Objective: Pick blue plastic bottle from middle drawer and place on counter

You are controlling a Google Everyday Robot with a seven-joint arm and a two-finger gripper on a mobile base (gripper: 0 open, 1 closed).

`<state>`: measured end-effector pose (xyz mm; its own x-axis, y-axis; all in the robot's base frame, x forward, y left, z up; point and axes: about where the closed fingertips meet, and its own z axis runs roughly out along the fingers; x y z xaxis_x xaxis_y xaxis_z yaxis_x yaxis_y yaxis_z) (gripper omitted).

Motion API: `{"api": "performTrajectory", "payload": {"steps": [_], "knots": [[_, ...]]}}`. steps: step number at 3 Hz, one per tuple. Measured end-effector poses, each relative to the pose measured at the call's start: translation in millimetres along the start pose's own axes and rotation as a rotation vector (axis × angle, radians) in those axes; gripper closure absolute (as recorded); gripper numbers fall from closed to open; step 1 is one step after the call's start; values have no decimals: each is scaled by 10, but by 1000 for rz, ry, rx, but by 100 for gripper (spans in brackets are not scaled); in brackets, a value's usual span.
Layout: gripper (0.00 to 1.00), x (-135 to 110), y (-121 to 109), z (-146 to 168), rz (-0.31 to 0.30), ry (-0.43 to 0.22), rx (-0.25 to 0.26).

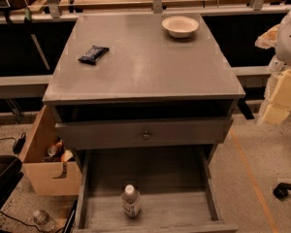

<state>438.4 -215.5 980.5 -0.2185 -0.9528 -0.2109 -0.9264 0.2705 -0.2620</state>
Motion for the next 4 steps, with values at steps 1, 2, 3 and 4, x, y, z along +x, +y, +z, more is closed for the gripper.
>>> {"api": "performTrajectory", "payload": {"steps": [1, 2, 3, 4], "knots": [[0, 0, 0, 0, 0, 0, 0], [0, -12, 76, 98, 25, -67, -1], [0, 73, 348, 577, 41, -203, -47], [0, 129, 871, 1513, 85, -431, -122]]}}
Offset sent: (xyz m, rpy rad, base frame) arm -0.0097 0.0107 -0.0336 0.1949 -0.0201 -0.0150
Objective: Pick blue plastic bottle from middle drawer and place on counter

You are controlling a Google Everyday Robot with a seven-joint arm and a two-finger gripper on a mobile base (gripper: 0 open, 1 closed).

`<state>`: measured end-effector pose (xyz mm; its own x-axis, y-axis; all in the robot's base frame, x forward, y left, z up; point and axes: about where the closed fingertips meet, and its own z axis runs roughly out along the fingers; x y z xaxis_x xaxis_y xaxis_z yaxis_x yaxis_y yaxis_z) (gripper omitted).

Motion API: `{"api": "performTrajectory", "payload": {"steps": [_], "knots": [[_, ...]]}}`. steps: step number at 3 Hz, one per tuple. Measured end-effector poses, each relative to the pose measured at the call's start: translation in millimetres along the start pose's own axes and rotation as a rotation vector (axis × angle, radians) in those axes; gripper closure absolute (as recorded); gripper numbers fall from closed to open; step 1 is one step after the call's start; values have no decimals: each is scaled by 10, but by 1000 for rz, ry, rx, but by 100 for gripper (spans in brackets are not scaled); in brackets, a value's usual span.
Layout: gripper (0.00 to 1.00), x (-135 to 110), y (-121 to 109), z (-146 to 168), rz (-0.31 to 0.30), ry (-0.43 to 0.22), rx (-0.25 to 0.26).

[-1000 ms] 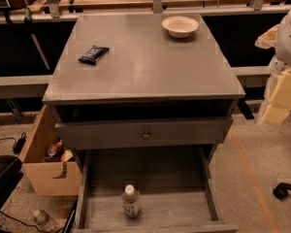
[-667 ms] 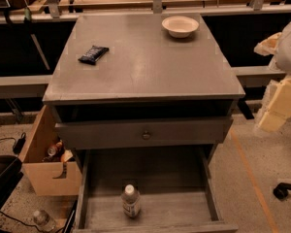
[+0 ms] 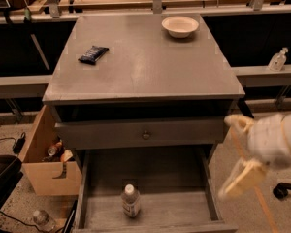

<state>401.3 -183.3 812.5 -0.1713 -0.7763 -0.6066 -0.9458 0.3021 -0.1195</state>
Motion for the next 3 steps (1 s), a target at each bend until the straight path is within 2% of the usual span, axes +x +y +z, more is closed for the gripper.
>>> {"api": "performTrajectory", "payload": {"steps": [1, 2, 3], "knots": [[0, 177, 280, 725, 71, -242, -13], [0, 197, 394, 1195, 43, -404, 32], [0, 162, 428, 1349, -43, -457, 43]]}}
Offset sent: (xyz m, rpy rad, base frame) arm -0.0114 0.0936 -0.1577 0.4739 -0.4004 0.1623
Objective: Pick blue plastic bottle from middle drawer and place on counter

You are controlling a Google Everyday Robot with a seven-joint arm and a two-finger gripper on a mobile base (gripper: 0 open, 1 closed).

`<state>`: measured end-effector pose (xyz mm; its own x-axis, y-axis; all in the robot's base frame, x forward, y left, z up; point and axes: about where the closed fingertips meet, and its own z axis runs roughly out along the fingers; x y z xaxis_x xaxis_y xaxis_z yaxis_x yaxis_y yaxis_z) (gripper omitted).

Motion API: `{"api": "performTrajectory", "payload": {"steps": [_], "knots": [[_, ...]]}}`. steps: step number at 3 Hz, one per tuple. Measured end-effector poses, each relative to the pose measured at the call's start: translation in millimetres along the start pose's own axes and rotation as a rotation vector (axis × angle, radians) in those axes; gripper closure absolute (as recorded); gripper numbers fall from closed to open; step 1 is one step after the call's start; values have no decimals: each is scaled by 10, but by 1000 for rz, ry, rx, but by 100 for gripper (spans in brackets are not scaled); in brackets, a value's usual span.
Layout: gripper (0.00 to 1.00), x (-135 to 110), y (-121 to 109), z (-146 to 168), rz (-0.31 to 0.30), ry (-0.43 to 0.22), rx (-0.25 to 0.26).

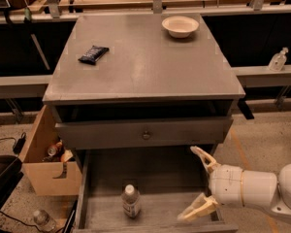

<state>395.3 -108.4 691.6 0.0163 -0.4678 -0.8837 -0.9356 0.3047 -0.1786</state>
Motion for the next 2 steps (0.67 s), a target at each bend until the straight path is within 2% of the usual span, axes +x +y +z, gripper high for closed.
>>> {"api": "performTrajectory", "payload": {"steps": [1, 2], "knots": [[0, 0, 0, 1, 0, 0, 0], [0, 234, -18, 237, 47, -21, -24]]}}
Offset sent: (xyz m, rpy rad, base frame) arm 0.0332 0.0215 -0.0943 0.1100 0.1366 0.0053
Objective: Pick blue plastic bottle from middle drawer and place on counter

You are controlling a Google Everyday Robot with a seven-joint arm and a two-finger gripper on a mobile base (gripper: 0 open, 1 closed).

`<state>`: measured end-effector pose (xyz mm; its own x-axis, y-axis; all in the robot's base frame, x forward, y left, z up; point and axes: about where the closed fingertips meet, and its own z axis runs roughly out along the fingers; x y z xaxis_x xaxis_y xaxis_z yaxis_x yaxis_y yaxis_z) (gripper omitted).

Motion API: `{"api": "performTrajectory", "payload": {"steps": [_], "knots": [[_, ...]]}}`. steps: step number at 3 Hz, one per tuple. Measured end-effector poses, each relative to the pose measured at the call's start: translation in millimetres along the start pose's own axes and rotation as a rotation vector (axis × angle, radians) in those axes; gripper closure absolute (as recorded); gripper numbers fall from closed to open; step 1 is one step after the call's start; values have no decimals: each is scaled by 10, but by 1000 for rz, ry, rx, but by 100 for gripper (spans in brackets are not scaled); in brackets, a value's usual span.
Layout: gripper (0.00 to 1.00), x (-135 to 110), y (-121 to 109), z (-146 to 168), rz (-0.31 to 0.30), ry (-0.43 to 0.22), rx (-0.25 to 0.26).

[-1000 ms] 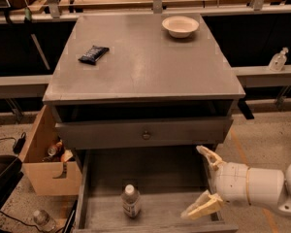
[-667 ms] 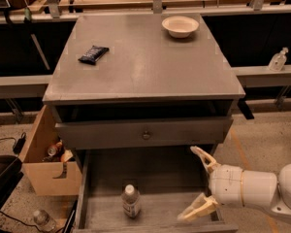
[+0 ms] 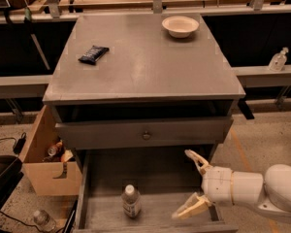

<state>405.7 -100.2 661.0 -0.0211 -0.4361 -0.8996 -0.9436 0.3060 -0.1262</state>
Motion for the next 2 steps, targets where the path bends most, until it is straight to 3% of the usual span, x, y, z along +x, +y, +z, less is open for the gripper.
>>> {"api": "performTrajectory", "payload": {"steps": [2], "knots": [[0, 778, -116, 699, 103, -117, -8]]}}
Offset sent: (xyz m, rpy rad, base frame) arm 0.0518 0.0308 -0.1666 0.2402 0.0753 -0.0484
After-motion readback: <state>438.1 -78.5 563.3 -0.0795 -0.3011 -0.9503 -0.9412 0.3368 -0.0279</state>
